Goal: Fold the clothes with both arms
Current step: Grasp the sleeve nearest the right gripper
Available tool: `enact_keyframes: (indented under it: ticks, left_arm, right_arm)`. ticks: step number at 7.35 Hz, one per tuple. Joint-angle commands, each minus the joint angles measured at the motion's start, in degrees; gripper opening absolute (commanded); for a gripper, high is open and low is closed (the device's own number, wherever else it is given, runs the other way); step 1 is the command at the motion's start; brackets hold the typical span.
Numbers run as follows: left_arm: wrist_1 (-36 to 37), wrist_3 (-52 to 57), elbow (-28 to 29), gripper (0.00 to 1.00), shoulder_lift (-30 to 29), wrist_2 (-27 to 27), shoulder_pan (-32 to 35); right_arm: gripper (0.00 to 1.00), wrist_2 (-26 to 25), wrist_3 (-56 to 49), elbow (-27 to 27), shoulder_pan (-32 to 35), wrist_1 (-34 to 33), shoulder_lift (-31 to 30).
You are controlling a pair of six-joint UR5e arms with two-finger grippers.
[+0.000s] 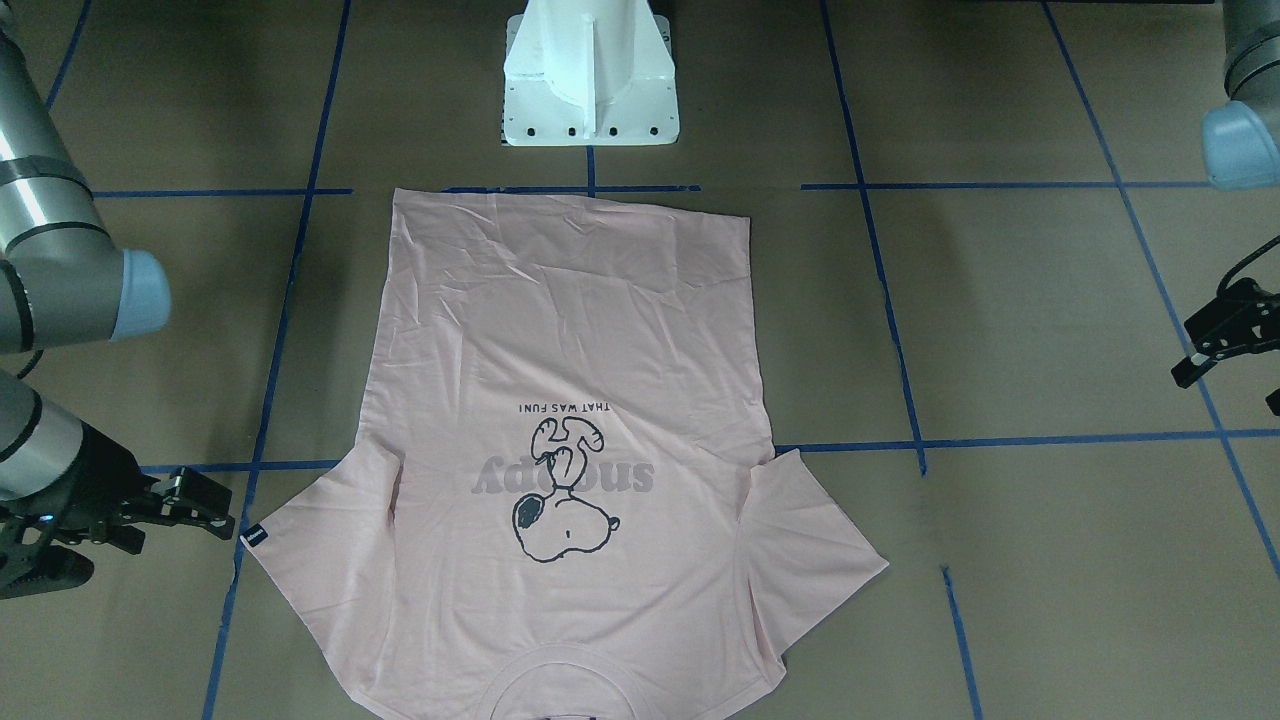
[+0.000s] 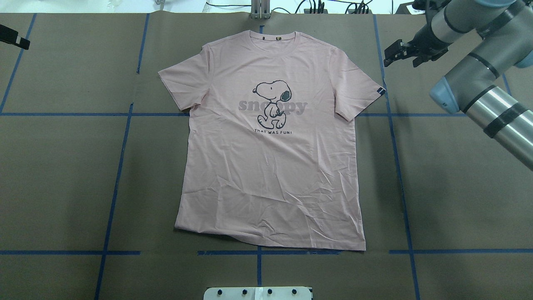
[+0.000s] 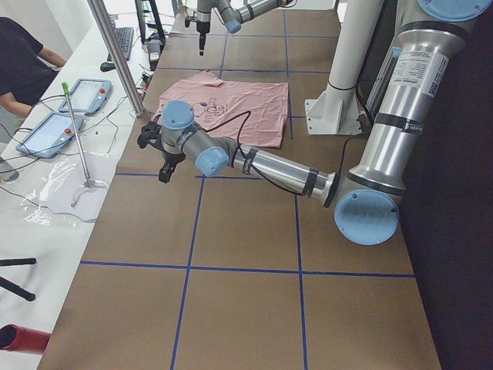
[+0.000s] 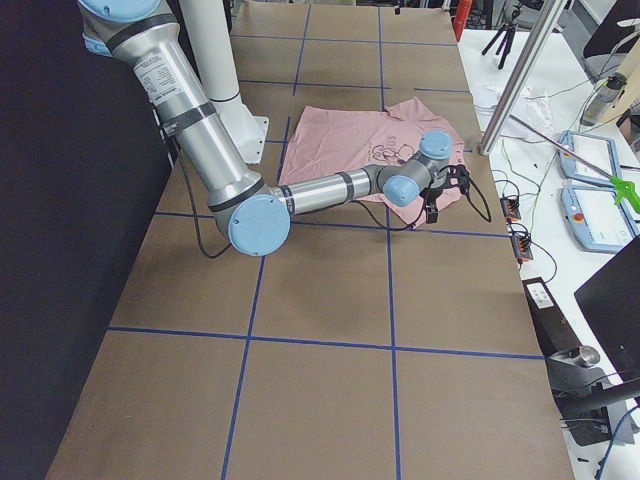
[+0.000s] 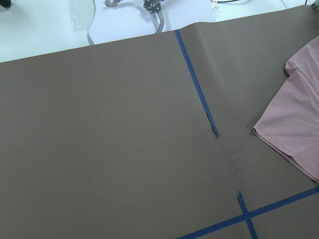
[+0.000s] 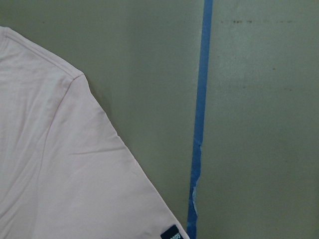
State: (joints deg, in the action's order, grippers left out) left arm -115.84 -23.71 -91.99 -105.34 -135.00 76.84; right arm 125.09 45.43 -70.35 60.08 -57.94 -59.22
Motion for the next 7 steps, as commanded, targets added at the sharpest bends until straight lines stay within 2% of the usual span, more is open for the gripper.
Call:
enact_keyframes:
  ticks: [1, 3, 5, 6, 7]
  left_arm:
    - [0.0, -0.7, -0.1, 1.0, -0.5, 0.0, 0.0]
    - [0.0, -0.8, -0.8, 1.0, -0.5, -0.1, 0.0]
    - [0.0, -1.0, -1.2, 1.0, -0.5, -0.3, 0.0]
    - [0.0, -1.0, -1.2, 1.0, -0.4, -0.3, 0.1]
    - [0.0, -0.9, -1.3, 1.0, -0.3, -0.3, 0.1]
  right_arm:
    - [1.0, -5.9, 1.9, 2.4, -4.8, 2.5, -0.4]
    - [0.99, -7.6, 1.8, 3.9, -6.5, 2.5, 0.2]
    - [0.93, -7.9, 1.7, 4.4, -6.5, 2.4, 0.2]
    - [0.86, -7.9, 1.7, 4.6, -6.5, 2.4, 0.2]
    - [0.67, -7.9, 1.7, 4.8, -6.5, 2.4, 0.2]
